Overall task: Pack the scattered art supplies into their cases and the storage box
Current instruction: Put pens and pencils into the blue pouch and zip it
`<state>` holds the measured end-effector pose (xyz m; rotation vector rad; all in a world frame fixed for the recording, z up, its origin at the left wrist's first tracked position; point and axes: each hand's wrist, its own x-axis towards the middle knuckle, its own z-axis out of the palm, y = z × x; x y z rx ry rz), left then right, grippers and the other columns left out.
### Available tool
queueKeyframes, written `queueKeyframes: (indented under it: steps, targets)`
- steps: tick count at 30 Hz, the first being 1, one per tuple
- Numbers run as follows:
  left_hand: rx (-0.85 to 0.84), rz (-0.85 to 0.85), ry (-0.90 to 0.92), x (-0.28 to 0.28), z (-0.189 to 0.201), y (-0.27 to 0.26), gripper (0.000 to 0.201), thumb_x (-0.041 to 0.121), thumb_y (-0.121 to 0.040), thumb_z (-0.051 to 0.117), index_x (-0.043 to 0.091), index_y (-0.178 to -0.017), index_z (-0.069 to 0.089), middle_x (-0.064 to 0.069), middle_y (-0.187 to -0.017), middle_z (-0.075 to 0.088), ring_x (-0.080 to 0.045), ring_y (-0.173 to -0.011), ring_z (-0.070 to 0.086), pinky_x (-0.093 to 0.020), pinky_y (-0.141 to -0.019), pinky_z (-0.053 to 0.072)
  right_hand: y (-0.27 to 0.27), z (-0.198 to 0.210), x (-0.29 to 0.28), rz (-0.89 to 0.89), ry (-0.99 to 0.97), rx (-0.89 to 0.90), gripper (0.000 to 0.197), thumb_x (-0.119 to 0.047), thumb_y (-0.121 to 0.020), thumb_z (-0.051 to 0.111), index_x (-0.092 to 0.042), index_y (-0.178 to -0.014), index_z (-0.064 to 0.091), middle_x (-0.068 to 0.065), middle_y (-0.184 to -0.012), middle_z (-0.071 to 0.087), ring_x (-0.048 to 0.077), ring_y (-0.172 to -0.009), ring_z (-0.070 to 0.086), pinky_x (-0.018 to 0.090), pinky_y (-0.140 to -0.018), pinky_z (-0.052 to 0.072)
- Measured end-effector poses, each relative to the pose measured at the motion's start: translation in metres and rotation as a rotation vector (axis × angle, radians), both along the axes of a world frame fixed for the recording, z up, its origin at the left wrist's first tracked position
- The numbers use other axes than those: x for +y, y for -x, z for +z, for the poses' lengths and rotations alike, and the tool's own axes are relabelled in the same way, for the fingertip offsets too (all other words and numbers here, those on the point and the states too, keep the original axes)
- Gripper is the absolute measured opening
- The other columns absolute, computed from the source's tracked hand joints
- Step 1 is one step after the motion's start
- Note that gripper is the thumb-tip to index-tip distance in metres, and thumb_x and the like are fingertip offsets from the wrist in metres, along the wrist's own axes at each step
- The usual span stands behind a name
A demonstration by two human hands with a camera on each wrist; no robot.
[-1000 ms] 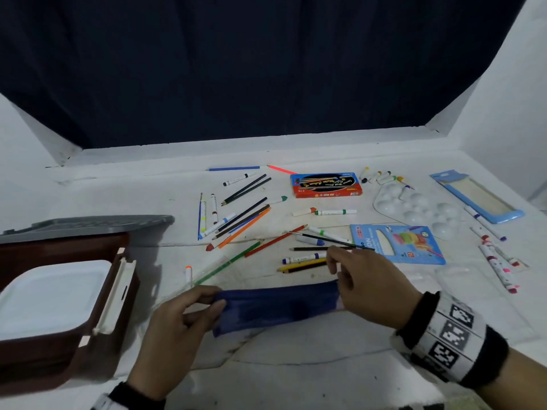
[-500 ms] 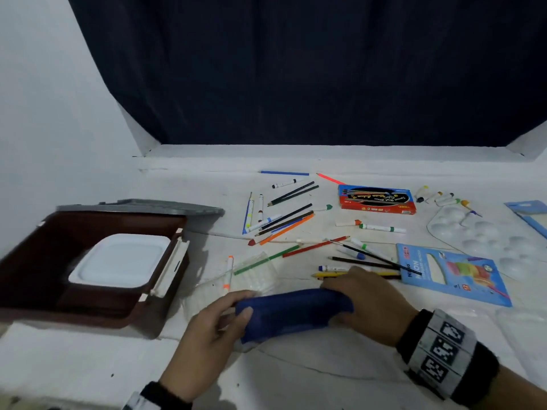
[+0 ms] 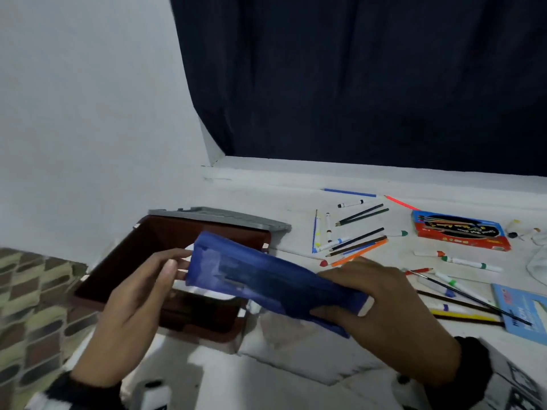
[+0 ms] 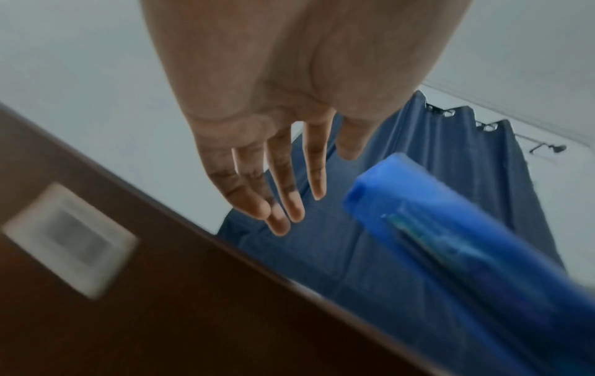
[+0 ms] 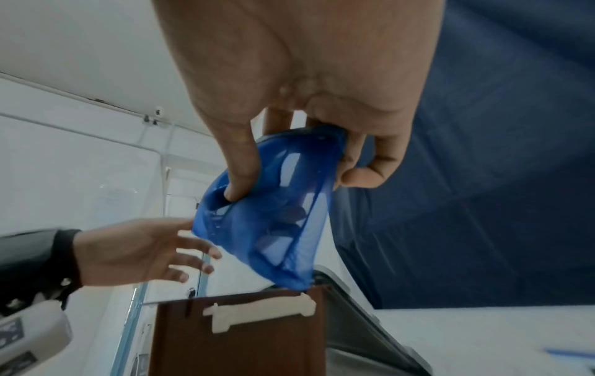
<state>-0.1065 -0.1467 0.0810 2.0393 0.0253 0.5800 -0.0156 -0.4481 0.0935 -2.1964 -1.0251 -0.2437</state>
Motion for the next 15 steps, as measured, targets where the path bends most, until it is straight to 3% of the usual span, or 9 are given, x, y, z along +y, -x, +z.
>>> queueKeyframes:
  steps: [2,5,7,8,11,15]
  targets:
    - [0.054,-0.014,-0.037,0.035,0.002,0.000,0.032,0.027,-0.106,0.036,0.022,-0.118,0.066,0.007,-0.115,0.071,-0.007,-0.112,0.064,-0.016,-0.096,0.044,0.000,0.004,0.032,-0.001,0.057,-0.110,0.024,-0.052,-0.079,0.058,-0.032,-0.087,0.068,-0.012,-0.069,0.064,0.008,-0.064,0.054,0.023,-0.060,0.044]
    - [0.168,-0.113,-0.119,0.084,0.000,-0.009,0.030,0.027,-0.103,0.041,0.039,-0.112,0.066,0.021,-0.111,0.070,0.008,-0.106,0.061,-0.004,-0.091,0.040,0.000,0.007,0.080,-0.035,0.160,-0.178,0.020,-0.048,-0.081,0.059,-0.031,-0.070,0.062,-0.012,-0.060,0.055,0.007,-0.061,0.045,0.023,-0.057,0.037]
    - [0.211,-0.195,-0.398,0.113,-0.008,-0.020,0.024,0.043,-0.102,0.044,0.041,-0.112,0.066,0.029,-0.110,0.067,0.012,-0.104,0.060,0.000,-0.089,0.037,0.001,0.004,0.106,-0.073,0.100,-0.110,0.017,-0.045,-0.081,0.060,-0.031,-0.071,0.060,-0.012,-0.061,0.053,0.007,-0.062,0.043,0.023,-0.057,0.037]
    - [0.224,-0.253,-0.530,0.124,-0.012,-0.025,0.032,0.052,-0.098,0.043,0.039,-0.117,0.064,0.029,-0.113,0.066,0.011,-0.107,0.059,0.000,-0.091,0.035,0.001,0.004,0.116,-0.092,0.069,-0.081,0.015,-0.045,-0.080,0.060,-0.032,-0.073,0.061,-0.013,-0.063,0.054,0.007,-0.063,0.045,0.025,-0.058,0.038]
    - [0.253,-0.429,-0.717,0.142,-0.028,-0.040,0.052,0.060,-0.096,0.036,0.033,-0.135,0.055,0.022,-0.132,0.058,0.009,-0.124,0.048,-0.004,-0.104,0.028,-0.002,0.004,0.135,-0.109,0.043,0.004,0.012,-0.042,-0.080,0.061,-0.031,-0.082,0.067,-0.014,-0.075,0.059,0.006,-0.070,0.053,0.029,-0.062,0.044]
    - [0.278,-0.505,-0.852,0.146,-0.040,-0.056,0.056,0.059,-0.097,0.026,0.033,-0.143,0.045,0.012,-0.140,0.053,-0.007,-0.134,0.043,-0.028,-0.111,0.036,0.000,-0.002,0.151,-0.121,0.109,0.029,0.008,-0.036,-0.085,0.062,-0.034,-0.090,0.068,-0.016,-0.081,0.064,0.005,-0.075,0.058,0.031,-0.066,0.048]
